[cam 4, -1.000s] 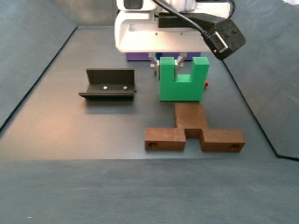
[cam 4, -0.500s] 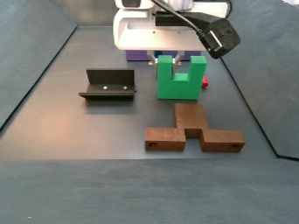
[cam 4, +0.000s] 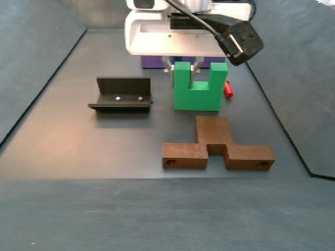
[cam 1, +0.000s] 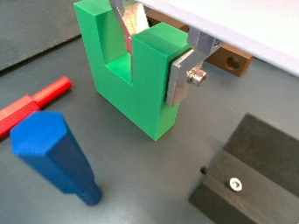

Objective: Pick up the green object. Move up. Move to above the board. Insert the green object.
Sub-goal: Move up, then move to above the board.

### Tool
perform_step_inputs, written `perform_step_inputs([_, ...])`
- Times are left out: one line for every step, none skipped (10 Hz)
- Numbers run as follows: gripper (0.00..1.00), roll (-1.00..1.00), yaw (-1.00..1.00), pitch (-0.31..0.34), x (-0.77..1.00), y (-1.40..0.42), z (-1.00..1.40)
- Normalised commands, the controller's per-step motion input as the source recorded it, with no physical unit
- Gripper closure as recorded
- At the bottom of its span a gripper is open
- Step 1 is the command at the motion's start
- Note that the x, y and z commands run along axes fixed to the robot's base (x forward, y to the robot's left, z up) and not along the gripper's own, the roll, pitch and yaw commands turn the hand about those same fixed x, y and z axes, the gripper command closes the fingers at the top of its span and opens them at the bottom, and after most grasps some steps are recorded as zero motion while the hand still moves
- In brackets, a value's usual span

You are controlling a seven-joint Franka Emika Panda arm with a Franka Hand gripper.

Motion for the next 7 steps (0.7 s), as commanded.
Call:
perform_step_inputs([1.00, 0.00, 0.00, 0.000, 0.00, 0.00, 0.83])
perform_step_inputs([1.00, 0.00, 0.01, 0.011, -0.02, 0.03, 0.81])
perform_step_inputs([1.00, 0.01, 0.00, 0.026, -0.05, 0.03, 0.61])
perform_step_inputs([1.00, 0.03, 0.00, -0.003, -0.02, 0.02, 0.30])
perform_step_inputs([1.00, 0.00, 0.00, 0.000, 0.00, 0.00, 1.40])
perform_step_inputs([1.00, 0.00, 0.00, 0.009, 0.00, 0.00, 1.40])
perform_step_inputs([1.00, 0.01, 0.00, 0.030, -0.04, 0.00, 1.40])
